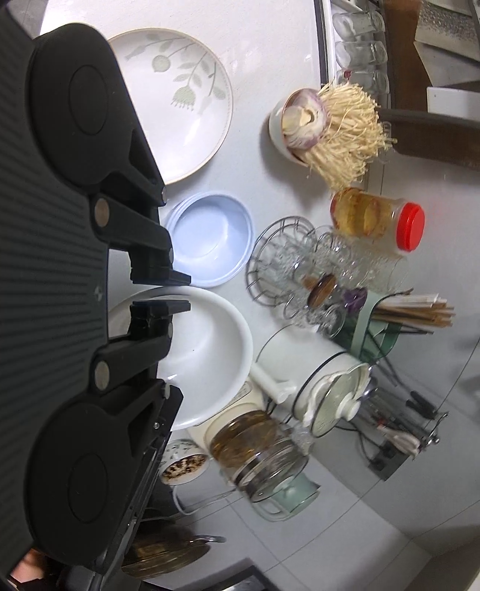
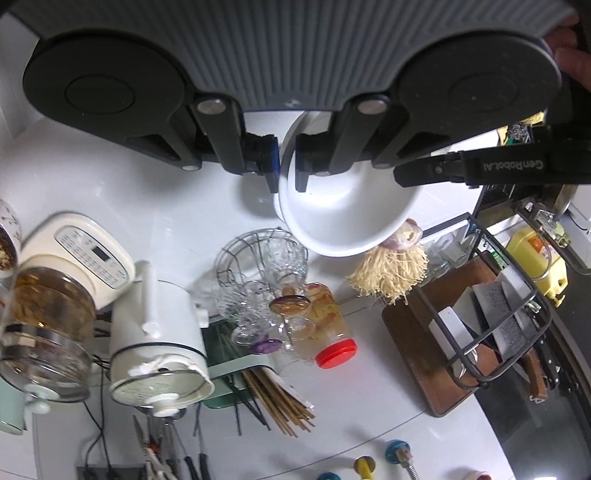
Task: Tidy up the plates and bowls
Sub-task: 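Lower the white bowl into the nested blue bowls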
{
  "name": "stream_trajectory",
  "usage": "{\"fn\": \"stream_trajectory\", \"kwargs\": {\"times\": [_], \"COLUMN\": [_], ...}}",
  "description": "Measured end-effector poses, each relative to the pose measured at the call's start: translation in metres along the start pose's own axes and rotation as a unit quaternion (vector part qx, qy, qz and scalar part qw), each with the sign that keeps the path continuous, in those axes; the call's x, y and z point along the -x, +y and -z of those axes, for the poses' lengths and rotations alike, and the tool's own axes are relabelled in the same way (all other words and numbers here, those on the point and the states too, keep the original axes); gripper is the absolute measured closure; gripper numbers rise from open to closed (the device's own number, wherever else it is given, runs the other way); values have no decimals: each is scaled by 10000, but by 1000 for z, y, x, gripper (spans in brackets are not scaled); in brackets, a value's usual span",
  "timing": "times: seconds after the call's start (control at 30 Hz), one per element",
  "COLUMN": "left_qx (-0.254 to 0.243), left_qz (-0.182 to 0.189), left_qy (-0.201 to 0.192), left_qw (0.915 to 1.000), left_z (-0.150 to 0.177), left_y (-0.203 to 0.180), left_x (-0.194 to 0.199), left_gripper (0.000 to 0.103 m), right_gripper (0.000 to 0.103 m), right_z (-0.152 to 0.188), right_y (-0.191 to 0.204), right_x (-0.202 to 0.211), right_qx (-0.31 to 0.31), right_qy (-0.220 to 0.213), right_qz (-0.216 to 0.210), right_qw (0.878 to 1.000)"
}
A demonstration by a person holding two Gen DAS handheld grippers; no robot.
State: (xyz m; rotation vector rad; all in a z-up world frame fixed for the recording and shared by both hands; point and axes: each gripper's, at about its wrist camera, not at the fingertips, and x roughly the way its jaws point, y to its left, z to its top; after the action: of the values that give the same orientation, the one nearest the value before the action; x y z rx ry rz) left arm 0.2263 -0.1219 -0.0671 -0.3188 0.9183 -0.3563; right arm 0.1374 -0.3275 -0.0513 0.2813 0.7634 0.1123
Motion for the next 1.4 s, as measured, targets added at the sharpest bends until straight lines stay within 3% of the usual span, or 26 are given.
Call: {"fn": "stream_trajectory", "kwargs": {"times": [0.3,0.9,1.1,1.33,1.4], "left_qx": [303,515,645,657,759], "left_qz": [-53,-234,-213,-186,-176], "left_qy": [82,733,777,849,869], "left_qw": [9995,9957,9947,9940,9932], "left_z": [-18,-43,-47,-50,-50], "left_y": [31,81,97,103,108], "left_x": [-28,-116,-126,-129,-128], "left_gripper": [97,96,96,96,83], "right_gripper": [92,92,91,90,84], "right_z": [-16,-31,-27,-31,-33], "right_y": [10,4,2,-4,-10], "right_x": [-42,-143,-161,-162,-161], "right_qx": [93,-118,-256,-461,-629], "right_qy": [303,945,1143,1077,1043], "right_qz": [62,417,354,392,350], "right_qw": [9995,9946,9925,9923,9919]}}
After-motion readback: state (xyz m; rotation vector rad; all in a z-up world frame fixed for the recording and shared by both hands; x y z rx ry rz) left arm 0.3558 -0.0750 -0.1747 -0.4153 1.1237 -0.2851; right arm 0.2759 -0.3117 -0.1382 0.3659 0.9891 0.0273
